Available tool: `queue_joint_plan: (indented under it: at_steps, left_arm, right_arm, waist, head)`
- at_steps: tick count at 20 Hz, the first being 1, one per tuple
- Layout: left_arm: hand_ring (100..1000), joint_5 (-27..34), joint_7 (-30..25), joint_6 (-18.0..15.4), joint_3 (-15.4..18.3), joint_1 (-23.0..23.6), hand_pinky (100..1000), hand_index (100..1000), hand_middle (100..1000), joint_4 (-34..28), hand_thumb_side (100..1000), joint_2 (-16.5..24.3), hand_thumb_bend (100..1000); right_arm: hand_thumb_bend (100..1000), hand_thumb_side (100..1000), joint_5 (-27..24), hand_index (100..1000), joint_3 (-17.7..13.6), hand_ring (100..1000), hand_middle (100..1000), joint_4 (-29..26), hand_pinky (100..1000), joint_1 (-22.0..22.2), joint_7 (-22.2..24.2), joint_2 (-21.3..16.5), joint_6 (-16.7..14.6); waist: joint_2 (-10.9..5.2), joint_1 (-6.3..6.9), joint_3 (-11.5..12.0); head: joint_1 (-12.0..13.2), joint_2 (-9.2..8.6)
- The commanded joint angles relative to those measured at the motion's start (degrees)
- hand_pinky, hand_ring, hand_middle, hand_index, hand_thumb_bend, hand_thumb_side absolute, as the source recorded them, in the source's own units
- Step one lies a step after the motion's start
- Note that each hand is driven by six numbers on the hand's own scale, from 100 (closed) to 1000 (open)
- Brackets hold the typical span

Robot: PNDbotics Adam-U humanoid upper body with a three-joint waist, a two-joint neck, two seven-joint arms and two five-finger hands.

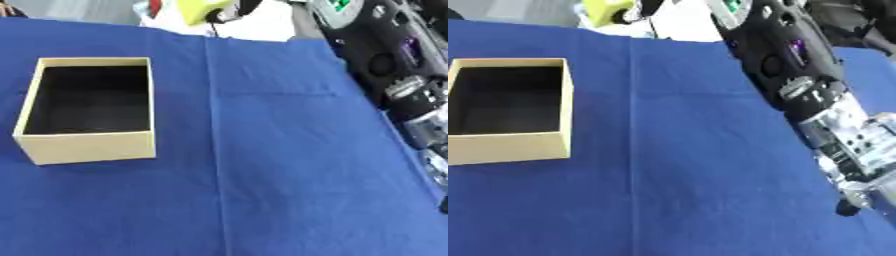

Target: Pick up objects on the table and place them in the box.

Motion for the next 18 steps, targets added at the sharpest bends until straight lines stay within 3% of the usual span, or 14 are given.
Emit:
queue_joint_plan:
  at_steps: [1,9,14,18]
  left_arm:
    - [705,0.3,-0.3,-0.1,0.0,-1.1,898,741,630,-0.9,800,0.5,387]
    - [705,0.6,-0.5,-0.2,-0.2,-1.8,898,741,631,-0.9,801,0.2,387]
    - [705,0.6,-0.7,-0.2,-0.2,-2.1,898,741,631,-0.9,803,0.0,386]
    - [705,0.6,-0.8,-0.3,-0.3,-2.2,897,741,632,-0.9,804,-0.2,385]
  right_arm:
    - [181,101,0.5,474,-0.7,667,396,0.4,651,-1.8,-0.4,1.6,0.5]
    - [100,100,0.9,475,-0.3,658,392,1.1,641,-1.4,-0.6,7.0,0.4]
    - [100,100,0.8,477,-0.6,653,388,1.0,635,-1.1,-1.7,10.4,0.8]
    - [100,100,1.1,482,-1.0,650,389,1.2,631,-0.9,-2.8,12.6,1.5]
  waist:
    - [-1.49,0.31,0.3]
    - [-1.15,-0.17,1.3]
    - [-0.68,-0.39,1.8]
    - [-0.45,-0.55,2.2]
  head:
    - [-0.6,0.15]
    - [-3.4,0.78]
    - [-6.7,0.76]
    - [-7.7,0.58]
